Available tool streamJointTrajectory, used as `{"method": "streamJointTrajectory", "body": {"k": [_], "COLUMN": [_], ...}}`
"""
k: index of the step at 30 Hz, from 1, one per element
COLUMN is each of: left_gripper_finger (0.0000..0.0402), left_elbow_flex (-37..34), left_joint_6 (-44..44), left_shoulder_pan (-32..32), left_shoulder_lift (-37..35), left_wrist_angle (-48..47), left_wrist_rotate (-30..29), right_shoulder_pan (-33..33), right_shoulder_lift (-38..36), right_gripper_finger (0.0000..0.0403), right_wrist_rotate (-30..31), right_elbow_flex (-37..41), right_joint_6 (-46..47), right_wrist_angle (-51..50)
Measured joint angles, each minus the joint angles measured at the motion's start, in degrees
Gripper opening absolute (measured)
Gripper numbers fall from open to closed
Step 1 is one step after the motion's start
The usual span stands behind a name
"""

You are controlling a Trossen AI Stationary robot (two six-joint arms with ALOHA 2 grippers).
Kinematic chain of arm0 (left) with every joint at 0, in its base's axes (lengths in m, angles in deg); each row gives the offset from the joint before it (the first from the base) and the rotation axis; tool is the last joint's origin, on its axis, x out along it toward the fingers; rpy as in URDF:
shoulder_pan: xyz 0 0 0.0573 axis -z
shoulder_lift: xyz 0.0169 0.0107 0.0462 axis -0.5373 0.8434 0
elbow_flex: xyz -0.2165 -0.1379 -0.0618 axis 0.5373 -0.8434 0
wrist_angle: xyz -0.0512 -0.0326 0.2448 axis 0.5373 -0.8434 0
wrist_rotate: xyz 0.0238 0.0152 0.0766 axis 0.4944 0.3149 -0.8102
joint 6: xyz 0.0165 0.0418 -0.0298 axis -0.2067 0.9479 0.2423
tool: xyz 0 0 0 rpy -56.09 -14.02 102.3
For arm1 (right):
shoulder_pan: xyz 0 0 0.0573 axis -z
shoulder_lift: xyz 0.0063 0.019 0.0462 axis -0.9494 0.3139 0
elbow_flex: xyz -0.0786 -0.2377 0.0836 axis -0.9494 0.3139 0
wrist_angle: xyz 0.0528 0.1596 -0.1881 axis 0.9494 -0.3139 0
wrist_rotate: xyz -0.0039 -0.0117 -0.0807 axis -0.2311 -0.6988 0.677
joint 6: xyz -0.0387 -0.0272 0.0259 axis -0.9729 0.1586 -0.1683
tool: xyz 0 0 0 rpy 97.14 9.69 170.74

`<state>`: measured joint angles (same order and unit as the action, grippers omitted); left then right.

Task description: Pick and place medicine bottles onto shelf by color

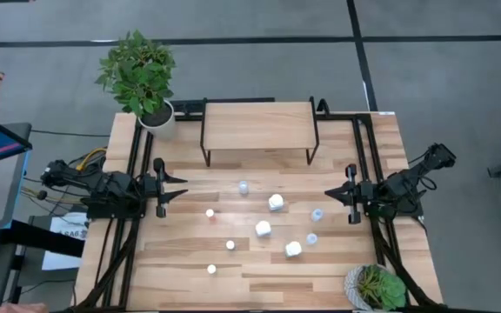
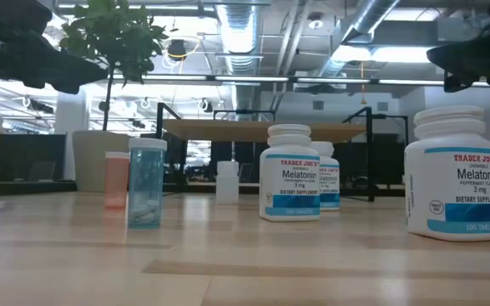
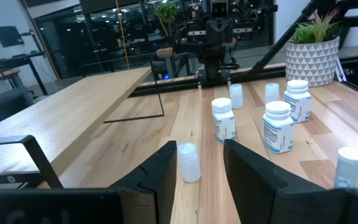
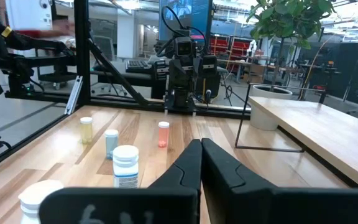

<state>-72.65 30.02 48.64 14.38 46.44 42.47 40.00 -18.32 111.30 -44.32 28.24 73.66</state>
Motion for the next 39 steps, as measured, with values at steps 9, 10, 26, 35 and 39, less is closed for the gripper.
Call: {"method": "streamJointTrajectory", "body": {"k": [9,10,26,35,39], "left_gripper_finger": [0.0122,0.0122,0.0122,0.0122,0.0122], "left_elbow_flex": [0.0,0.0,0.0,0.0,0.0], "left_joint_6": [0.0,0.0,1.2,-2.1,-9.6], "left_shoulder_pan": [0.0,0.0,0.0,0.0,0.0], "left_shoulder_lift": [0.0,0.0,0.0,0.0,0.0], "left_wrist_angle": [0.0,0.0,0.0,0.1,0.1], "left_wrist_rotate": [0.0,0.0,0.0,0.6,3.3], "right_shoulder_pan": [0.0,0.0,0.0,0.0,0.0], "right_shoulder_lift": [0.0,0.0,0.0,0.0,0.0], "right_gripper_finger": [0.0029,0.0029,0.0029,0.0029,0.0028], "right_wrist_rotate": [0.0,0.0,0.0,0.0,0.0], "right_elbow_flex": [0.0,0.0,0.0,0.0,0.0], "right_joint_6": [0.0,0.0,0.0,0.0,0.0], "right_wrist_angle": [0.0,0.0,0.0,0.0,0.0]}}
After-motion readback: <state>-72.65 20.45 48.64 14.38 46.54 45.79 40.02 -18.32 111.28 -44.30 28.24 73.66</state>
